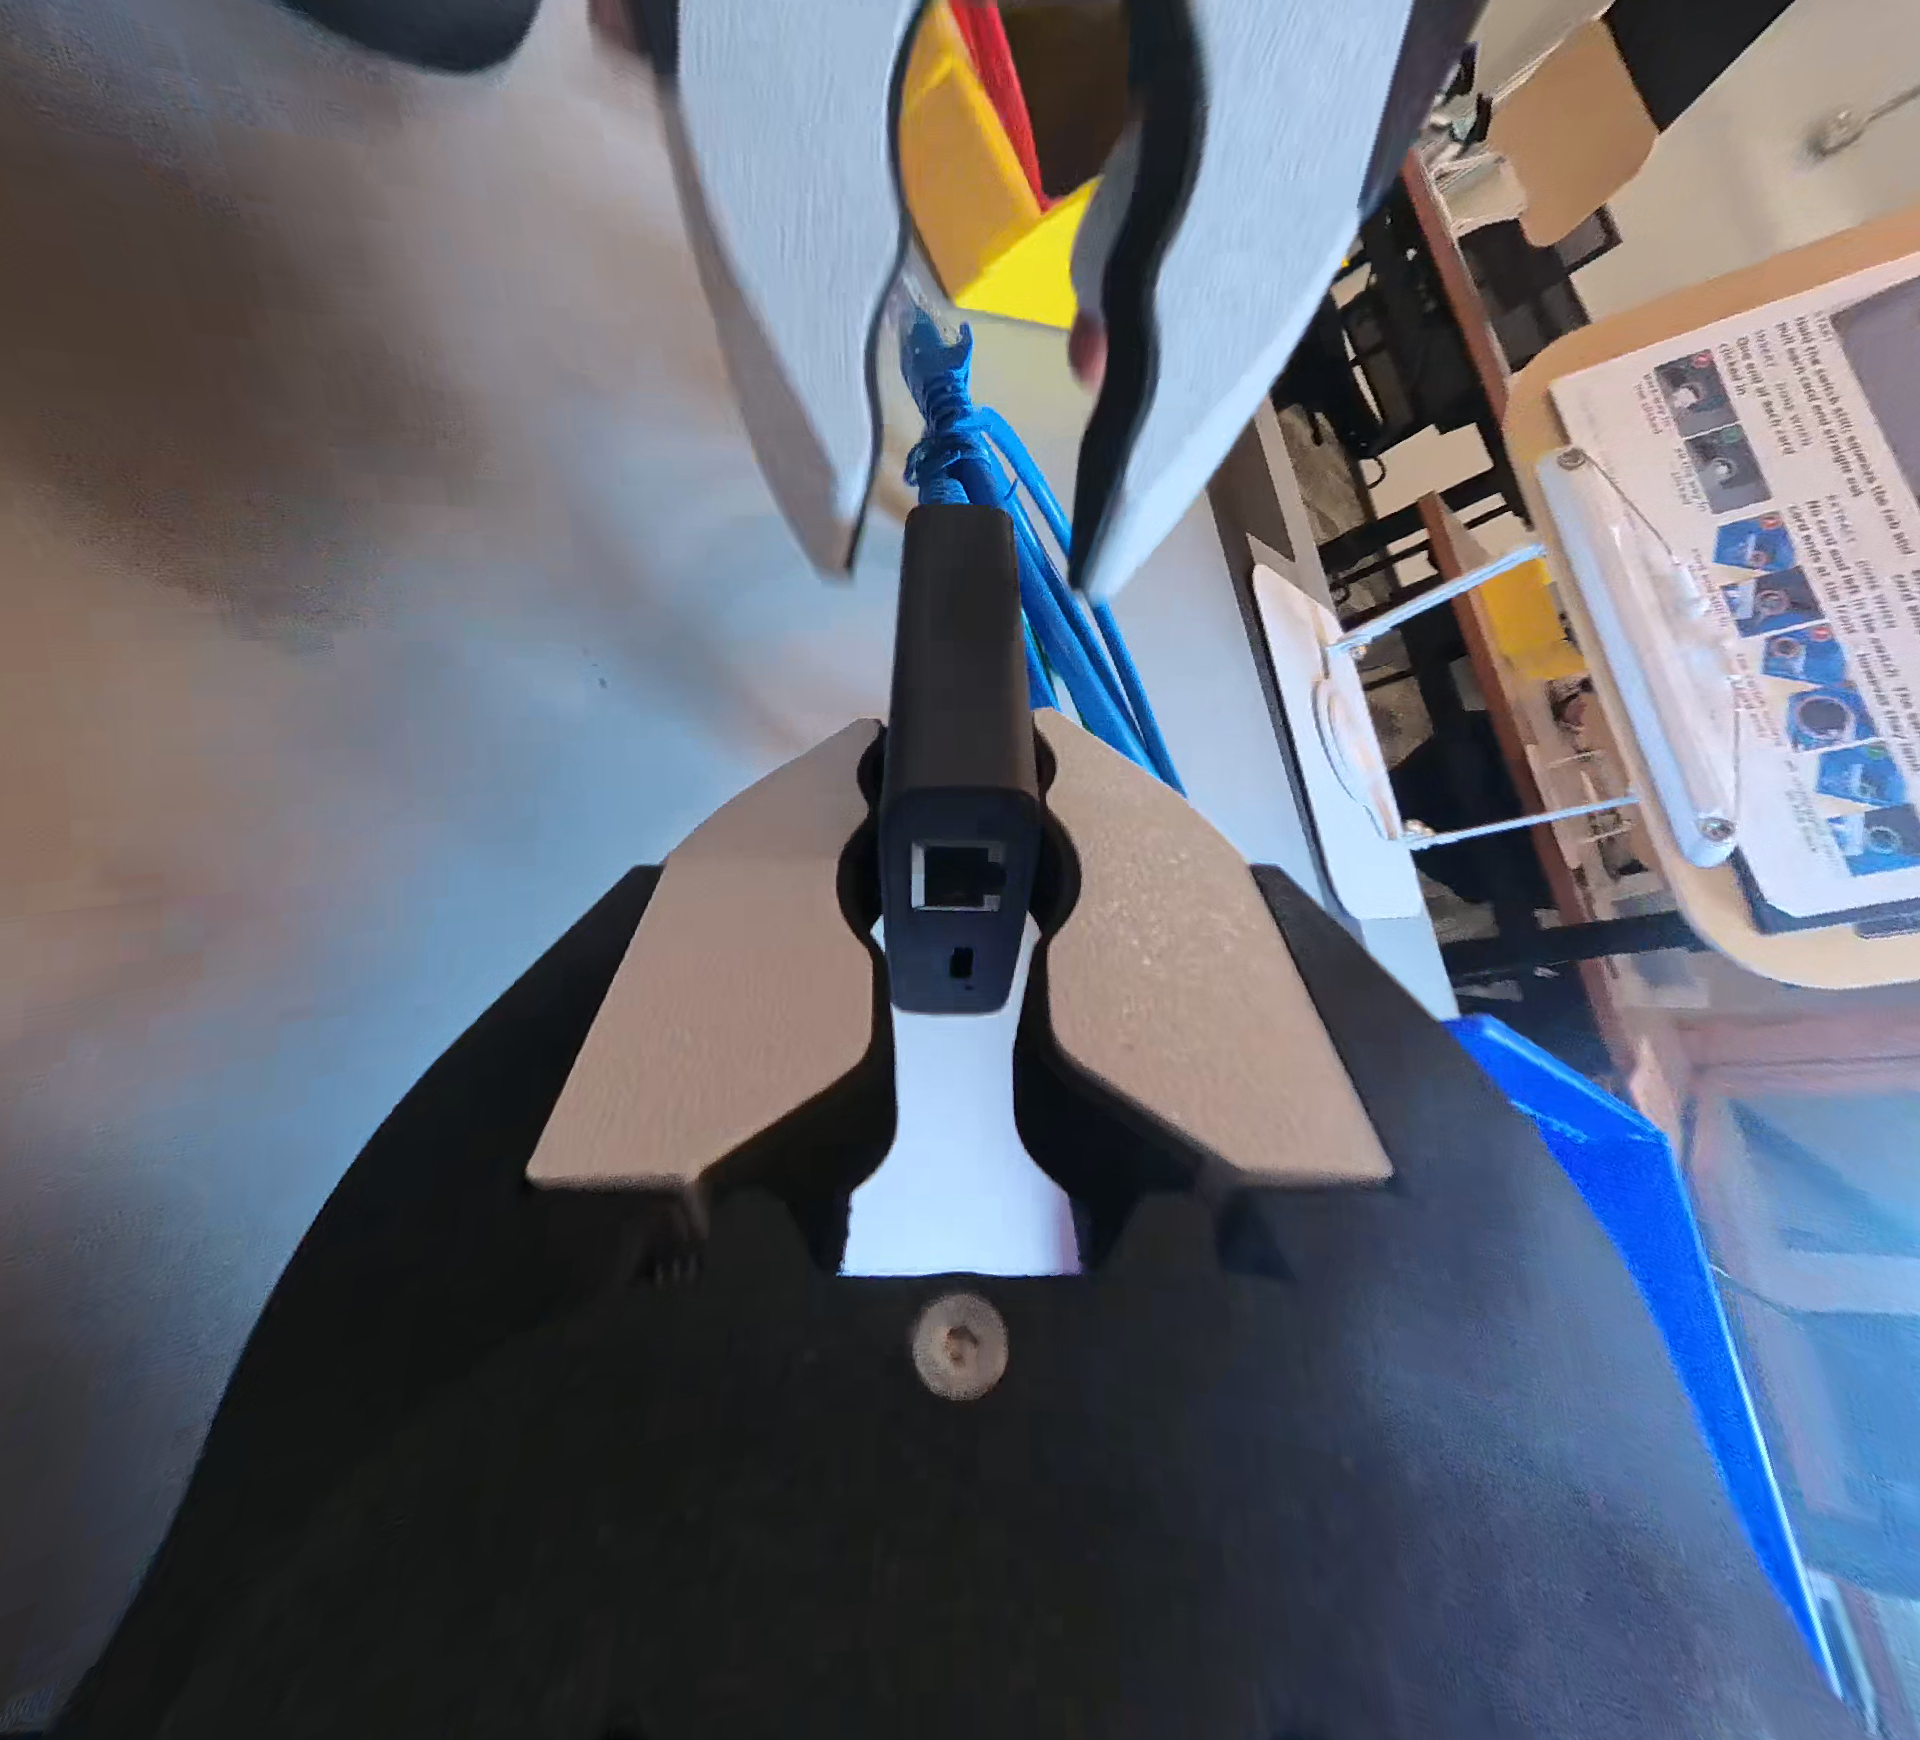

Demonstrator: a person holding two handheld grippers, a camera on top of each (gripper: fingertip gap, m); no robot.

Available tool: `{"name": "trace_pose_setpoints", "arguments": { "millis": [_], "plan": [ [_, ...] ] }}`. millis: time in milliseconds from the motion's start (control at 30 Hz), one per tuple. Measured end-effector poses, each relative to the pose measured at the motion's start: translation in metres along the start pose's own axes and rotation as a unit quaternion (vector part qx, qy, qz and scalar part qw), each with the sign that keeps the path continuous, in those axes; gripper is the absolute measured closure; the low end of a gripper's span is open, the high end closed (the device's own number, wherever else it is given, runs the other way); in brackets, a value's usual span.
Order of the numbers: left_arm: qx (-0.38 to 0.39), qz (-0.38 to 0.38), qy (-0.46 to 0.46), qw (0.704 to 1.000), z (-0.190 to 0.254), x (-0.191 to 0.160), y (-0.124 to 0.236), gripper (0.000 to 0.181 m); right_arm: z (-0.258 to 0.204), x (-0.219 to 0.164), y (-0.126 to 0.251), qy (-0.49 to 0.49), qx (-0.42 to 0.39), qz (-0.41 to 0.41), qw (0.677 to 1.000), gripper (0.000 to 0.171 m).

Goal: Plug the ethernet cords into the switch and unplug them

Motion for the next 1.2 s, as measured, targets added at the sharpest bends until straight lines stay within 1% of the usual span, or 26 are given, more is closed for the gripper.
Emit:
{"name": "trace_pose_setpoints", "arguments": {
  "millis": [33, 100, 167, 200, 267, 300, 367, 433, 467, 533, 567, 633, 667, 700, 733, 800, 833, 867, 933, 1000, 1033, 1133, 1200],
  "plan": [
    [0.012, 0.003, -0.021, 1.000, 0.000, 0.000, -0.003, 0.159, 0.003, 0.005, -0.001, -0.007, 0.003, 0.001, 1.000, 0.150],
    [0.015, 0.029, -0.043, 0.999, -0.003, 0.002, -0.003, 0.161, 0.010, 0.009, 0.002, -0.021, 0.001, -0.012, 1.000, 0.149],
    [-0.006, 0.095, -0.014, 0.995, -0.010, 0.006, 0.007, 0.161, 0.019, 0.013, 0.011, -0.044, -0.028, 0.014, 0.999, 0.147],
    [-0.016, 0.134, 0.008, 0.991, -0.014, 0.007, 0.013, 0.161, 0.026, 0.015, 0.019, -0.067, -0.047, 0.038, 0.996, 0.143],
    [-0.027, 0.208, 0.045, 0.977, -0.025, 0.006, 0.028, 0.161, 0.040, 0.014, 0.037, -0.120, -0.074, 0.090, 0.986, 0.143],
    [-0.037, 0.247, 0.069, 0.966, -0.030, 0.005, 0.037, 0.161, 0.046, 0.009, 0.045, -0.146, -0.083, 0.113, 0.979, 0.143],
    [-0.063, 0.320, 0.123, 0.937, -0.040, 0.002, 0.053, 0.161, 0.049, -0.007, 0.053, -0.196, -0.075, 0.132, 0.969, 0.139],
    [-0.108, 0.391, 0.152, 0.901, -0.043, 0.001, 0.068, 0.161, 0.046, -0.024, 0.050, -0.219, -0.068, 0.112, 0.967, 0.132],
    [-0.136, 0.419, 0.159, 0.883, -0.042, 0.000, 0.074, 0.161, 0.045, -0.030, 0.047, -0.206, -0.078, 0.093, 0.971, 0.126],
    [-0.187, 0.453, 0.163, 0.856, -0.036, -0.002, 0.082, 0.161, 0.045, -0.036, 0.043, -0.171, -0.095, 0.064, 0.979, 0.109],
    [-0.209, 0.464, 0.164, 0.845, -0.034, -0.002, 0.085, 0.161, 0.046, -0.035, 0.042, -0.174, -0.091, 0.072, 0.978, 0.101],
    [-0.246, 0.483, 0.167, 0.824, -0.029, 0.000, 0.088, 0.161, 0.044, -0.027, 0.035, -0.195, -0.054, 0.106, 0.974, 0.089],
    [-0.258, 0.488, 0.165, 0.818, -0.028, 0.002, 0.088, 0.161, 0.039, -0.019, 0.029, -0.196, -0.023, 0.122, 0.973, 0.088],
    [-0.269, 0.488, 0.163, 0.814, -0.026, 0.003, 0.087, 0.161, 0.031, -0.010, 0.022, -0.195, 0.007, 0.139, 0.971, 0.091],
    [-0.277, 0.491, 0.165, 0.809, -0.025, 0.003, 0.087, 0.161, 0.026, -0.002, 0.016, -0.195, 0.024, 0.153, 0.968, 0.101],
    [-0.287, 0.495, 0.179, 0.800, -0.026, -0.002, 0.089, 0.162, 0.024, 0.004, 0.014, -0.178, 0.007, 0.166, 0.970, 0.150],
    [-0.278, 0.488, 0.185, 0.806, -0.028, -0.007, 0.089, 0.161, 0.027, 0.003, 0.017, -0.179, 0.007, 0.171, 0.969, 0.157],
    [-0.264, 0.472, 0.190, 0.819, -0.030, -0.013, 0.088, 0.161, 0.031, 0.002, 0.023, -0.189, 0.013, 0.176, 0.966, 0.158],
    [-0.223, 0.421, 0.198, 0.856, -0.033, -0.028, 0.081, 0.160, 0.042, -0.006, 0.035, -0.194, 0.005, 0.160, 0.968, 0.157],
    [-0.158, 0.351, 0.189, 0.903, -0.033, -0.044, 0.068, 0.159, 0.050, -0.013, 0.044, -0.167, -0.001, 0.107, 0.980, 0.158],
    [-0.131, 0.321, 0.183, 0.920, -0.032, -0.050, 0.063, 0.159, 0.053, -0.015, 0.047, -0.146, 0.001, 0.074, 0.987, 0.158],
    [-0.064, 0.258, 0.154, 0.952, -0.027, -0.056, 0.056, 0.151, 0.059, -0.018, 0.042, -0.080, 0.035, -0.039, 0.995, 0.158],
    [-0.008, 0.197, 0.096, 0.976, -0.022, -0.059, 0.049, 0.144, 0.066, -0.012, 0.037, -0.049, 0.050, -0.068, 0.995, 0.158]
  ]
}}
Point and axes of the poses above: each gripper's, where its closed fingertips meet, y back along the fingers, x out of its top, z = x × y across the jaws, the point moved 6 cm from there along y, back along the fingers, and after that the axes turned 15 degrees about y, right-handed, at the moved point
